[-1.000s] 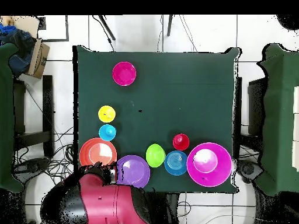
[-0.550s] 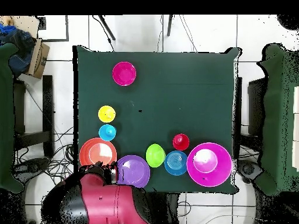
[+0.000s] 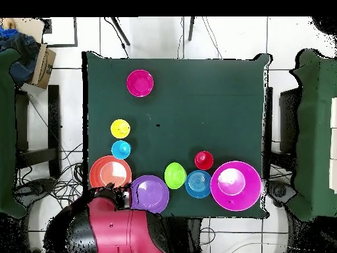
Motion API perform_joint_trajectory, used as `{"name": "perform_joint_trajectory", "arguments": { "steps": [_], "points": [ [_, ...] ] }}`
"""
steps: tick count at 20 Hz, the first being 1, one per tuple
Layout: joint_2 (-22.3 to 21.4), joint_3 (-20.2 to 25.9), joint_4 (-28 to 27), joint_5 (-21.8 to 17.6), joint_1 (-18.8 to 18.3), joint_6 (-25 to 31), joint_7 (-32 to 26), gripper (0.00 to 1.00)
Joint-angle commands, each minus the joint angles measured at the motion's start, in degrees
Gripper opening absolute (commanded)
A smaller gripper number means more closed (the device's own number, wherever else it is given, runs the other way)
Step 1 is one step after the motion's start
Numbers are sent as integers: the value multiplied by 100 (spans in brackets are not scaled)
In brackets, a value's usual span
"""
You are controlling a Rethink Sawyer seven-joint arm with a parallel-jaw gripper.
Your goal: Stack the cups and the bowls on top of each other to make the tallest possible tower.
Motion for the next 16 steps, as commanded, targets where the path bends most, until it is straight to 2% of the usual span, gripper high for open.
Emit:
{"name": "perform_joint_trajectory", "arguments": {
  "steps": [1, 5, 12, 16],
  "points": [
    [248, 41, -153, -432, 51, -34, 694, 100],
    [273, 165, -28, -326, -109, -125, 523, 100],
    [394, 777, 383, 34, -929, -515, -135, 100],
    [364, 977, 503, -5, -1152, -584, -156, 100]
  ]
}}
